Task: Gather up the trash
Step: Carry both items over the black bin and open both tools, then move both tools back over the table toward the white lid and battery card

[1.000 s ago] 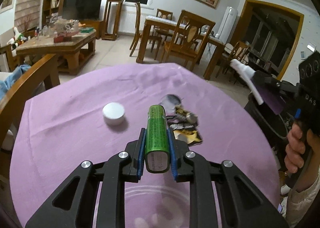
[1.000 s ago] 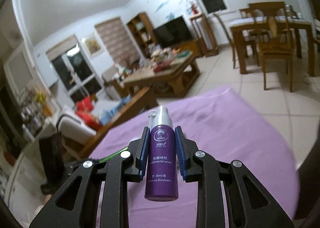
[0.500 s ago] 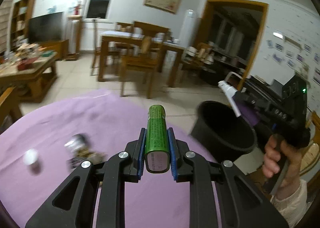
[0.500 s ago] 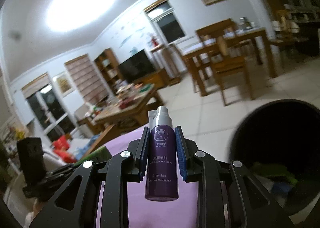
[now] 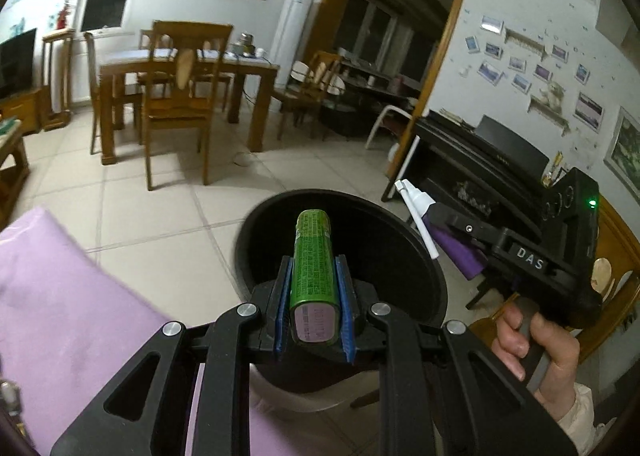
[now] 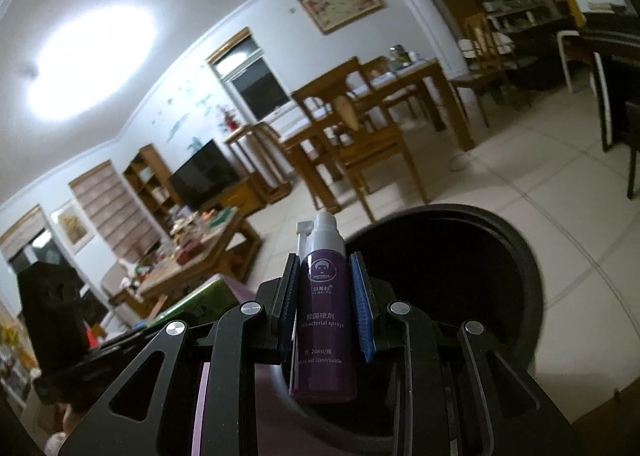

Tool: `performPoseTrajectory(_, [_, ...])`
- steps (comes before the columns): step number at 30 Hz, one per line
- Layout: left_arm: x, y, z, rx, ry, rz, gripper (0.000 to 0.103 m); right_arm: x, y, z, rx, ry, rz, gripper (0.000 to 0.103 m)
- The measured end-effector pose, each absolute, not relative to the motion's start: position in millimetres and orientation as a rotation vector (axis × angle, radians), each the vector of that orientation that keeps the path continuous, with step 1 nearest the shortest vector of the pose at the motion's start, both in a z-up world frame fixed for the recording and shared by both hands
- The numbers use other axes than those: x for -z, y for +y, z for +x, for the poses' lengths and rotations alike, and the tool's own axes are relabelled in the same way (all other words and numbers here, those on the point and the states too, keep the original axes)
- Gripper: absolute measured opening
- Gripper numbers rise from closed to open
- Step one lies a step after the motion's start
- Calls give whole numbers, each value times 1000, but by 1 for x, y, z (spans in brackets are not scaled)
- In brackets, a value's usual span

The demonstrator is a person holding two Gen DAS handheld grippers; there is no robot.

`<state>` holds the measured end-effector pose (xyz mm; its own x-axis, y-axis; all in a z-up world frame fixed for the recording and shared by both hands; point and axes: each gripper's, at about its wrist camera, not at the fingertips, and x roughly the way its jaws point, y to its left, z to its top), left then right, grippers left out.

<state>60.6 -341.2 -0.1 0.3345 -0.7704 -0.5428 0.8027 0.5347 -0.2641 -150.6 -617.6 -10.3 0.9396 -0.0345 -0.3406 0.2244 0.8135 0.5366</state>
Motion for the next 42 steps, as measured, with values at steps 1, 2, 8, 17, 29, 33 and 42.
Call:
performPoseTrajectory(1, [5, -350, 60, 1032, 685, 65, 21, 14, -623, -152, 148, 327, 614, 26])
performPoseTrajectory(2, [9, -356, 60, 1035, 694, 74, 21, 20, -632, -155, 157, 329, 623, 26])
performPoseTrajectory(8, [31, -386, 63, 1041, 753, 109, 21, 45, -651, -161, 179, 346, 656, 26])
performPoseTrajectory(17, [37, -403, 63, 1039, 777, 141, 21, 63, -649, -139, 171, 378, 680, 26])
performPoseTrajectory(29, [16, -398, 48, 956, 622, 139, 98, 53, -646, -126, 170, 338, 687, 79])
performPoseTrajectory(33, [10, -392, 45, 958, 611, 150, 98, 51, -643, -128, 173, 331, 696, 87])
performPoseTrajectory(42, [-1, -355, 46, 915, 595, 163, 98, 47, -622, -121, 163, 350, 686, 91])
